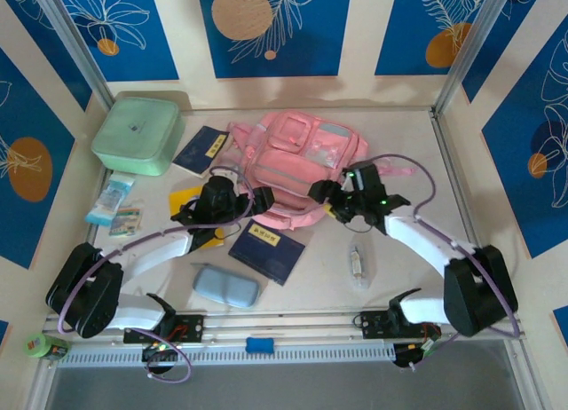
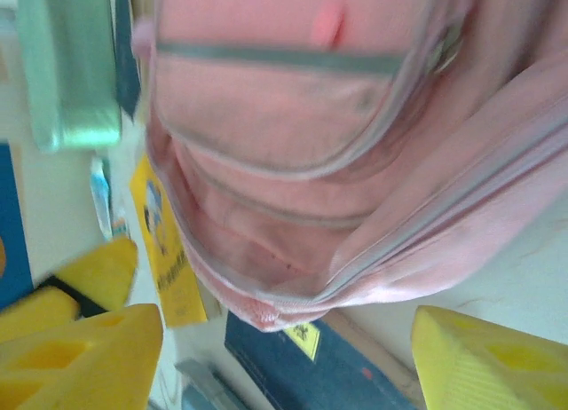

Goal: Pack books, pencil case, and school supplies into a backpack

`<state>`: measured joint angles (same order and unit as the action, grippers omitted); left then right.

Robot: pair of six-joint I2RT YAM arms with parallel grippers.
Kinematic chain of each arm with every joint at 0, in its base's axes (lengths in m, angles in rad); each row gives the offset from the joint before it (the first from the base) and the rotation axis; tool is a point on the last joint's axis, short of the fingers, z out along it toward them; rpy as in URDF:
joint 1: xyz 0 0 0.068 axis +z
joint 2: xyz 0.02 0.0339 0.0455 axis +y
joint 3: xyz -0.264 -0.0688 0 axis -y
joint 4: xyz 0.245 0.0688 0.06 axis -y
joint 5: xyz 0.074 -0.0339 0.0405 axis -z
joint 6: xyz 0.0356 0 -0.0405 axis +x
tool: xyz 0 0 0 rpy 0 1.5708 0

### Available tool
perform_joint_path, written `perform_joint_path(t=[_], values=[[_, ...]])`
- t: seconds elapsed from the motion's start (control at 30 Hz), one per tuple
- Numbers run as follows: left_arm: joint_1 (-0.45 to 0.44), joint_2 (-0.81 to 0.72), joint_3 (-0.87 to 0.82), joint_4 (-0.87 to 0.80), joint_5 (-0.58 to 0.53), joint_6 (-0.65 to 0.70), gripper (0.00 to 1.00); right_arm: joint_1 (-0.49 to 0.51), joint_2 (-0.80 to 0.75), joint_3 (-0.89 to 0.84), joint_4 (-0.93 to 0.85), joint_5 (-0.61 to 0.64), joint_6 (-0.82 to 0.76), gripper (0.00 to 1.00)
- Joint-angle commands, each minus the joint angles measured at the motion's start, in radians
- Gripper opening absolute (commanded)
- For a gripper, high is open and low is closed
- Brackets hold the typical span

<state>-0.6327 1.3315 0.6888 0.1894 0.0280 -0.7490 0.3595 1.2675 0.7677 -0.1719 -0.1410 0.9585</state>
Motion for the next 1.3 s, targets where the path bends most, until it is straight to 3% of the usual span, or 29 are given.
perform_joint_path(t=[0.0,0.2,0.37,0.57,0.73,0.8,0.9,1.27], values=[[-0.061,-0.025,0.047,-0.075,-0.029,-0.051,0.99,-0.150,-0.038,0.047,-0.164,-0.006,-0.111,0.77],[-0.201,0.078,0.089,-0.089,-0.094,-0.151,0.99,-0.378,0.135,0.149,-0.194,-0.061,-0.224,0.80],[-0.257,0.178,0.130,-0.101,-0.106,-0.199,0.99,-0.419,0.332,0.289,-0.188,-0.086,-0.266,0.79],[-0.261,0.218,0.104,-0.035,-0.161,-0.222,0.99,-0.416,0.552,0.454,-0.173,-0.121,-0.287,0.66],[-0.257,0.270,0.147,-0.048,-0.189,-0.190,1.00,-0.406,0.650,0.502,-0.131,-0.139,-0.279,0.44],[-0.252,0.283,0.153,-0.042,-0.201,-0.184,0.99,-0.408,0.651,0.495,-0.114,-0.144,-0.270,0.32],[-0.232,0.305,0.157,-0.025,-0.212,-0.171,0.99,-0.419,0.604,0.445,-0.054,-0.147,-0.261,0.02],[-0.103,0.436,0.324,0.033,-0.121,-0.074,0.99,-0.546,0.265,0.181,-0.002,-0.173,-0.178,0.00]])
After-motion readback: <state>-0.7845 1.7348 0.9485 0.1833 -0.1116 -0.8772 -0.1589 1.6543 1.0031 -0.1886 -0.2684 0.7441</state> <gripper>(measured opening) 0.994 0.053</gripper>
